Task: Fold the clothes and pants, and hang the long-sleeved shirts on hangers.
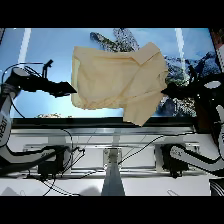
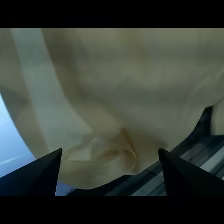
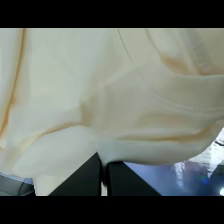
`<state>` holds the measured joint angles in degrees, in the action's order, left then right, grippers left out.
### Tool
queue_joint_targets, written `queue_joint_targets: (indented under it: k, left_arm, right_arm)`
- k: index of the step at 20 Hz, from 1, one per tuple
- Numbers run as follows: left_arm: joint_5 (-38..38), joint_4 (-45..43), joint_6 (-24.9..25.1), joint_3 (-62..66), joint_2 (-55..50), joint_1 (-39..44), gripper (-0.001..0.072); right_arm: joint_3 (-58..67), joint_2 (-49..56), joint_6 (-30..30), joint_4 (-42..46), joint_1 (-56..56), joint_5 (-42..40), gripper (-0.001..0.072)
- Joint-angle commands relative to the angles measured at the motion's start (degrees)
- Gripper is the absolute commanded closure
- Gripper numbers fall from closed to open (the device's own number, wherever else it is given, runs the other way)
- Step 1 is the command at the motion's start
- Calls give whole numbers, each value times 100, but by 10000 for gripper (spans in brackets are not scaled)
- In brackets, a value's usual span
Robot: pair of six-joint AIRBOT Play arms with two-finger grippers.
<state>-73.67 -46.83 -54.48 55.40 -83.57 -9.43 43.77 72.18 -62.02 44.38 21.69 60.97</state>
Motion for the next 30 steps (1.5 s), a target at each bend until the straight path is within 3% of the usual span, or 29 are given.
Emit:
queue_joint_targets:
  k: [1,4,5,6,7,11,18,19,21,25,26,30]
  left_arm:
    - [4,57,922,-238,-184,501,12]
    - [-11,-538,1725,-236,-181,826,13]
    - [-33,-953,1777,-236,-181,874,51]
    - [-105,-1464,1777,-234,-181,898,165]
    - [-229,-1908,1775,-236,-181,907,231]
    - [-437,-2312,1792,-236,-181,909,227]
    - [162,-2157,1786,-236,-181,907,232]
    - [201,-2020,1788,-236,-181,907,288]
    - [212,-1825,1788,-236,-181,907,493]
    - [210,-1810,1788,-236,-181,901,518]
    - [208,-1805,1788,-236,-181,903,677]
    - [-9,-1602,1790,-42,-157,896,695]
  right_arm:
    - [22,-2,2,-2,4,-57,699]
    - [22,0,2,-2,4,-55,699]
    - [22,-2,2,-2,4,-55,699]
    - [22,0,2,-2,4,-55,699]
    - [22,0,2,0,4,-57,699]
    - [22,0,2,4,4,-63,699]
    - [22,-2,2,2,4,-57,699]
    - [22,-2,2,2,4,-59,699]
    - [22,0,2,2,4,-57,699]
    - [22,0,2,2,4,-57,699]
    - [22,-2,2,2,4,-57,699]
    - [46,-4,15,0,4,-79,699]
